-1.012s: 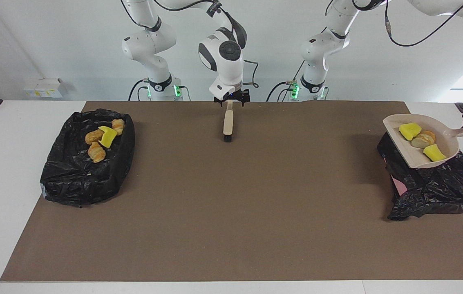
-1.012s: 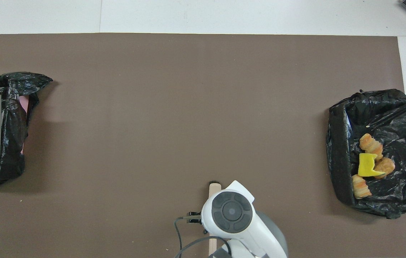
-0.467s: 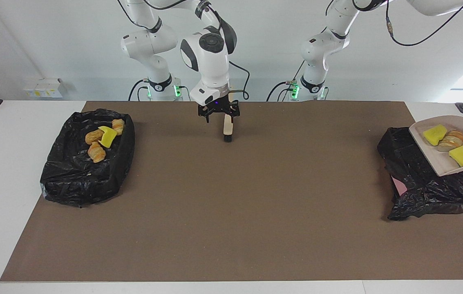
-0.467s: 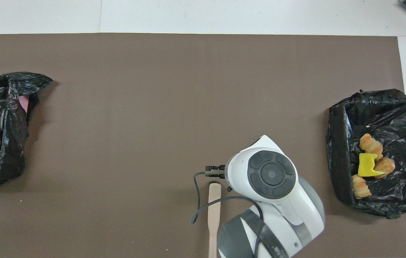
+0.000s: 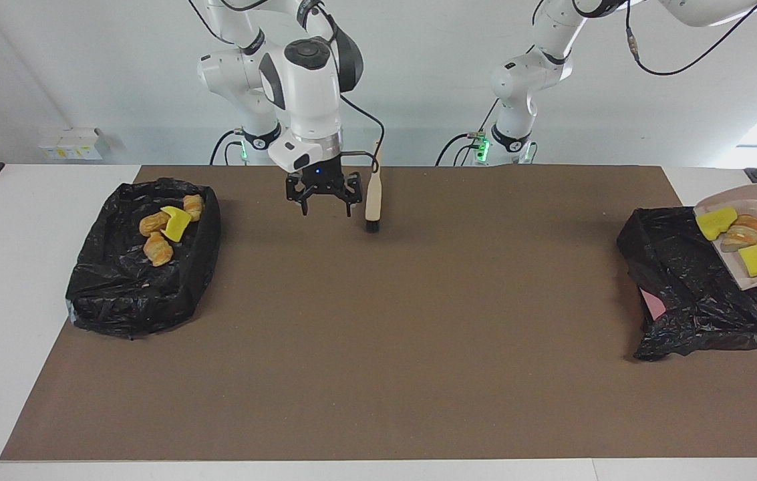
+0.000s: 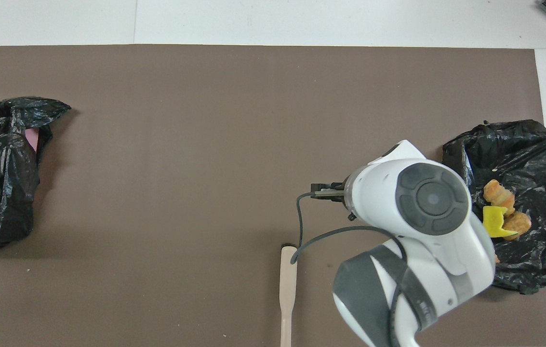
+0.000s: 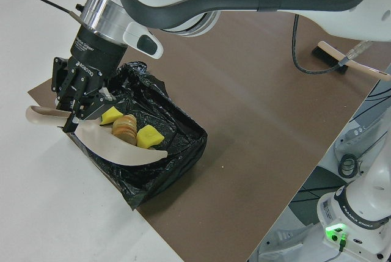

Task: Sweep and dump trash in bin

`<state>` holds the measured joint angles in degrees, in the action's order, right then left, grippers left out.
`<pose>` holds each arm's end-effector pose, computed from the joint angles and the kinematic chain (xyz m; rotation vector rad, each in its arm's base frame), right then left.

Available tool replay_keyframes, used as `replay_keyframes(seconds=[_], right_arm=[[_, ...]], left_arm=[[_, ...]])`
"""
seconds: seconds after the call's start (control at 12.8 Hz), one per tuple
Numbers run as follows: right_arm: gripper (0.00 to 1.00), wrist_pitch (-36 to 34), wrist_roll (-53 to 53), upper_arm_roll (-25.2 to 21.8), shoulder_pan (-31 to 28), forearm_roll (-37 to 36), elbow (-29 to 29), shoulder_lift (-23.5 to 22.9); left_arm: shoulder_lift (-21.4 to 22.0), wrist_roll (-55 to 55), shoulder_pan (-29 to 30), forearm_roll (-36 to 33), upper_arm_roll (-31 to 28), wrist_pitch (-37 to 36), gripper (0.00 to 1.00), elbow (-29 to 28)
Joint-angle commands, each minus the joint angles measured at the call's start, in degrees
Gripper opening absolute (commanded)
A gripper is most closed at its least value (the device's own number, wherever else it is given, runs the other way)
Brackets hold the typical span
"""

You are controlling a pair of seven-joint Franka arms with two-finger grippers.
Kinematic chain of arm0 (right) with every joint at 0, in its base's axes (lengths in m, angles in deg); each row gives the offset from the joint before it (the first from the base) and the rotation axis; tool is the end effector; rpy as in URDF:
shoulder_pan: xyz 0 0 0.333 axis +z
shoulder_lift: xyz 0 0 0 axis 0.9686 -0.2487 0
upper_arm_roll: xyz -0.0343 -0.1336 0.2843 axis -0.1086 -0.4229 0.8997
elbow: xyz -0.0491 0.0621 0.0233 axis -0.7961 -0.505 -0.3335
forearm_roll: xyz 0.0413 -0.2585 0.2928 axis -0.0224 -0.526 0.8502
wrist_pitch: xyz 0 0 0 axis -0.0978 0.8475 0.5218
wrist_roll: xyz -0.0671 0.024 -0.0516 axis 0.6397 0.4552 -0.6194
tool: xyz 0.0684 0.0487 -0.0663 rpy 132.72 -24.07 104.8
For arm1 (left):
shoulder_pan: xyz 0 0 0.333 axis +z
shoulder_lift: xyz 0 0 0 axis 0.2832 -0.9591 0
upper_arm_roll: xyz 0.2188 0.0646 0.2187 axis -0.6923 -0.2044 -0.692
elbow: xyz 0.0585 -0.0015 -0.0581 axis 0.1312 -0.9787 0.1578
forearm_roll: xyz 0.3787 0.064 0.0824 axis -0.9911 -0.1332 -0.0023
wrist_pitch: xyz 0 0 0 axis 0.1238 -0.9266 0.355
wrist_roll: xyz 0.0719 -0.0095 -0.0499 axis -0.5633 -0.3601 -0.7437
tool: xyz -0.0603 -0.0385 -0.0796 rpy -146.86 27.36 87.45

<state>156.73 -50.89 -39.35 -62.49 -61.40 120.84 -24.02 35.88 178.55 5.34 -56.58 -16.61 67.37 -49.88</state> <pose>0.5154 0.2227 0.4975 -3.1251 0.1074 -0.2144 0.5692 0.3093 0.5470 -1.7252 1.7943 0.7080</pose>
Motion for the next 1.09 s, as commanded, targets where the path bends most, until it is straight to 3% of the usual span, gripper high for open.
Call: replay_keyframes(seconds=[0.0,0.16,0.31,0.55,0.86,1.01], right_arm=[[1.0,-4.0,-7.4,-1.0,-5.4,-0.9,-4.2,0.2],[1.0,-8.9,-12.7,-1.9,-8.4,-0.8,-8.4,0.2],[1.0,-13.2,-16.4,-6.0,-8.4,-0.8,-11.0,1.3],[1.0,-16.1,-19.8,-11.6,-8.4,-0.1,-11.6,3.4],[1.0,-24.5,-28.1,-18.0,-8.5,0.5,-18.0,4.8],[1.0,-26.4,-28.2,-18.8,-8.5,0.4,-17.6,5.6]], left_arm=[[3.9,-8.3,-3.4,-6.3,-0.7,-1.6,0.0,-4.8],[4.1,-10.3,-4.7,-11.1,-0.7,-2.8,0.0,-4.8],[5.0,-13.0,-5.4,-15.7,-0.6,-4.4,0.0,-4.8],[7.7,-13.0,-6.3,-16.4,-0.2,-5.7,0.0,-4.8],[8.2,-20.1,-14.6,-22.9,-0.1,-15.8,0.0,-4.8],[8.3,-22.7,-18.3,-26.0,-0.1,-20.9,0.0,-4.9]])
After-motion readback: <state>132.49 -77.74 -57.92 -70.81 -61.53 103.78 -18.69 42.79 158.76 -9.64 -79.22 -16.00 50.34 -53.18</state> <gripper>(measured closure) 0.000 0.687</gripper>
